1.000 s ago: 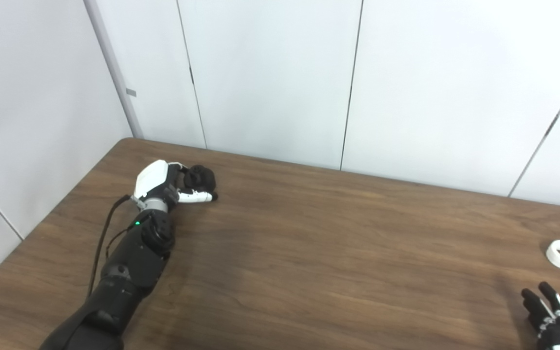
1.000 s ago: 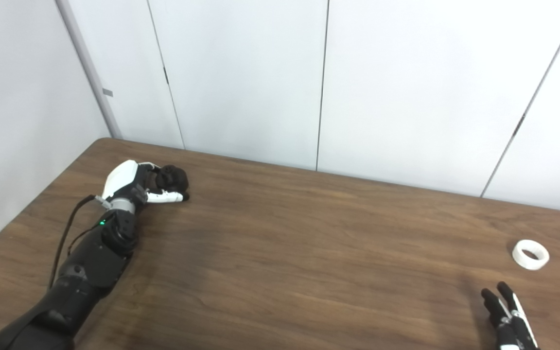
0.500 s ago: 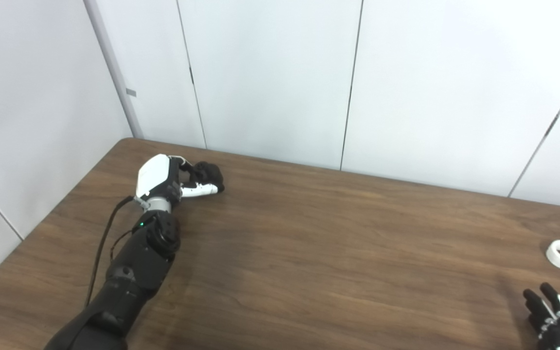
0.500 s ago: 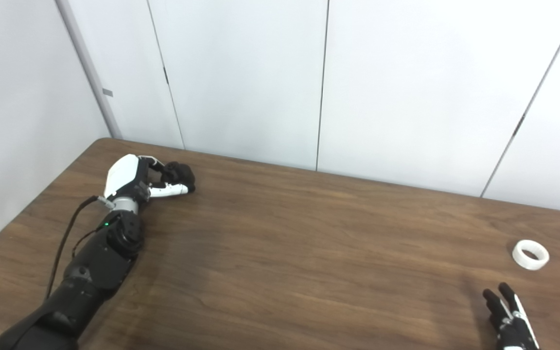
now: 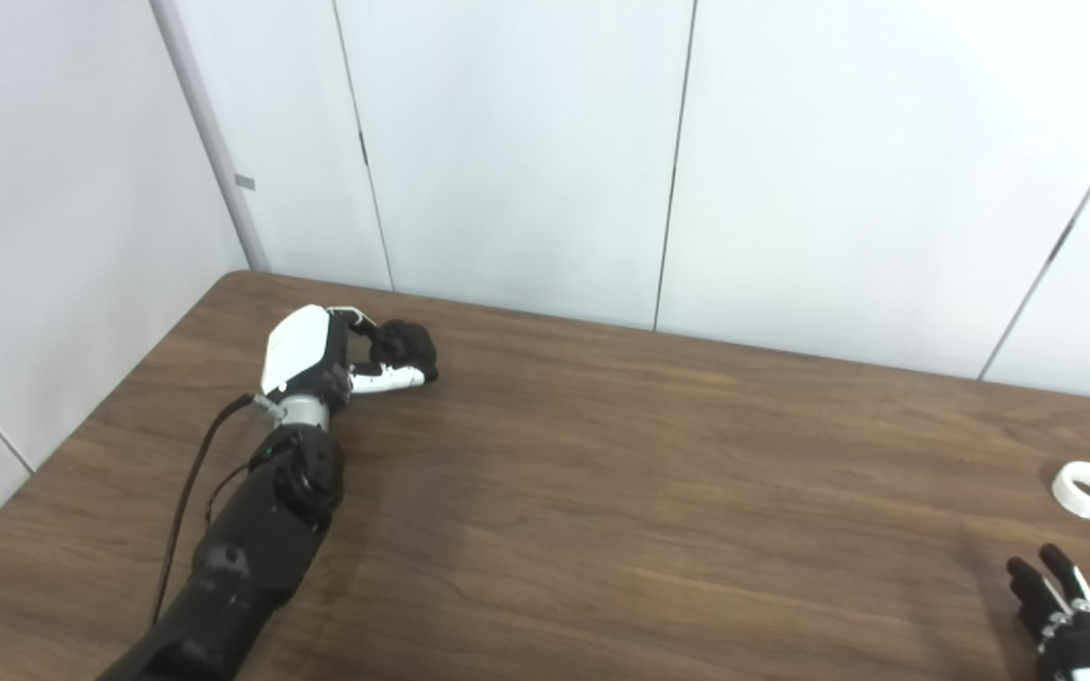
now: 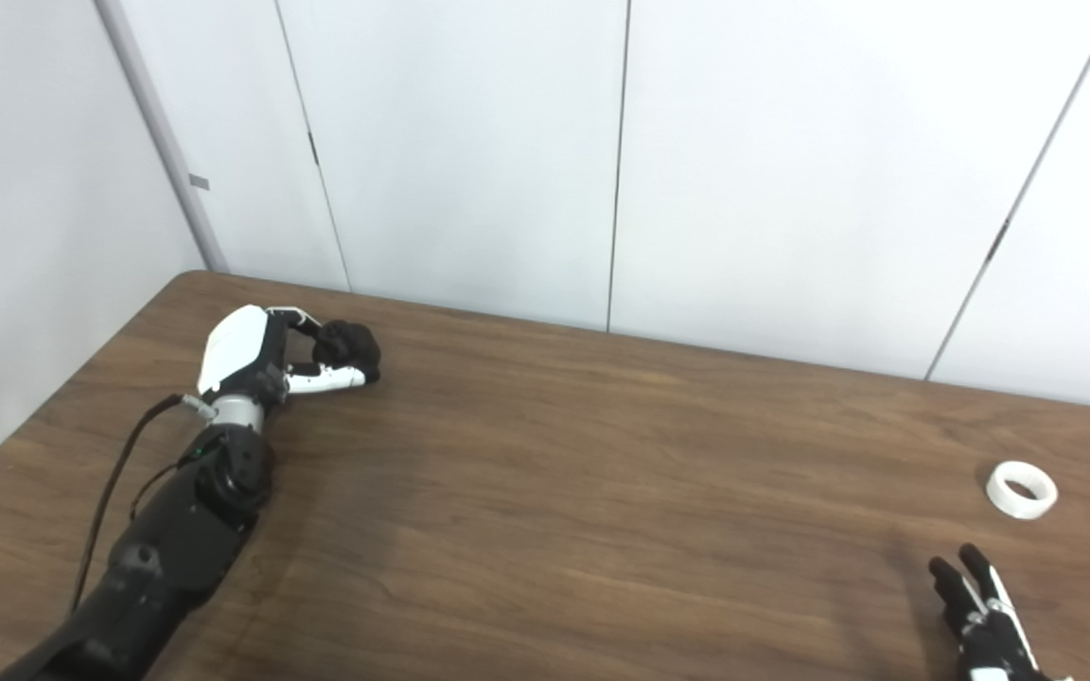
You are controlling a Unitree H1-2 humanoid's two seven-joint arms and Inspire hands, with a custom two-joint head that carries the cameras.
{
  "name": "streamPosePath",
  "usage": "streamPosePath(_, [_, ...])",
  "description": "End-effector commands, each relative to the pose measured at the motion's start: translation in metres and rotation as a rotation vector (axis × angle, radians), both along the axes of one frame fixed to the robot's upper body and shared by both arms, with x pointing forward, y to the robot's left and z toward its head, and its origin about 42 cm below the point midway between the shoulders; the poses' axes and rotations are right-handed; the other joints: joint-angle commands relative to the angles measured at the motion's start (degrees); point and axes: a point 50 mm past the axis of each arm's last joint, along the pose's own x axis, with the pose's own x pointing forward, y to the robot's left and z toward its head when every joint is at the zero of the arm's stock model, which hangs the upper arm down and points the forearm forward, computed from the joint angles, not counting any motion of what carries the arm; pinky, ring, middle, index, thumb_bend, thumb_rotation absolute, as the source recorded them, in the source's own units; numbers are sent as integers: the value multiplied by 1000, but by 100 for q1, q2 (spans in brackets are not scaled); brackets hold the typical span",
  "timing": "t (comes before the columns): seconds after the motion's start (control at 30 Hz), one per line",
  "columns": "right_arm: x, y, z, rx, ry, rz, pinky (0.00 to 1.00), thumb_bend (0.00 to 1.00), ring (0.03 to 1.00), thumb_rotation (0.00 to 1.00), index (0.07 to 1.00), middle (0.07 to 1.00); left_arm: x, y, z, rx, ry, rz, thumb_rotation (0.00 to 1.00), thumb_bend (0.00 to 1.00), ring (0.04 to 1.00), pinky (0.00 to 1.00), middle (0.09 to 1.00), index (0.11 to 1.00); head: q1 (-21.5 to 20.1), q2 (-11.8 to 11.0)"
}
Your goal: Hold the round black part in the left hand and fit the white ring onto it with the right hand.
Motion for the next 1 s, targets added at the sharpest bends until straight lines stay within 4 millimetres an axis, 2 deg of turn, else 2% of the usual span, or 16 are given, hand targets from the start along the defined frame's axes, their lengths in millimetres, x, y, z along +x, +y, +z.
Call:
streamPosePath(0.0, [-8,1,-9,0,43,-20,1000,615,948,880,955,919,5,-7,28,47,-96,-41,45,522,858,1000,727,485,-32,1])
streamPosePath(0.33, [-4,6,-9,-19,36,-23,1000,622,943,874,946,914,-19,-49,36,89,-118,-178,48,523,858,1000,741,484,-209,45])
streamPosePath(0.57, [0,14,-7,-19,18,-25,1000,650,937,877,950,915,-41,-77,38,124,-122,-281,50,524,872,1000,767,484,-502,129])
streamPosePath(0.8, [3,27,2,-4,11,-33,999,609,928,856,943,903,-70,-119,36,178,-137,-421,49,523,871,1000,764,484,-639,198])
streamPosePath(0.97, [6,34,6,6,-4,-35,1000,577,923,858,944,906,-85,-143,37,206,-118,-509,50,524,911,1000,788,484,-774,259])
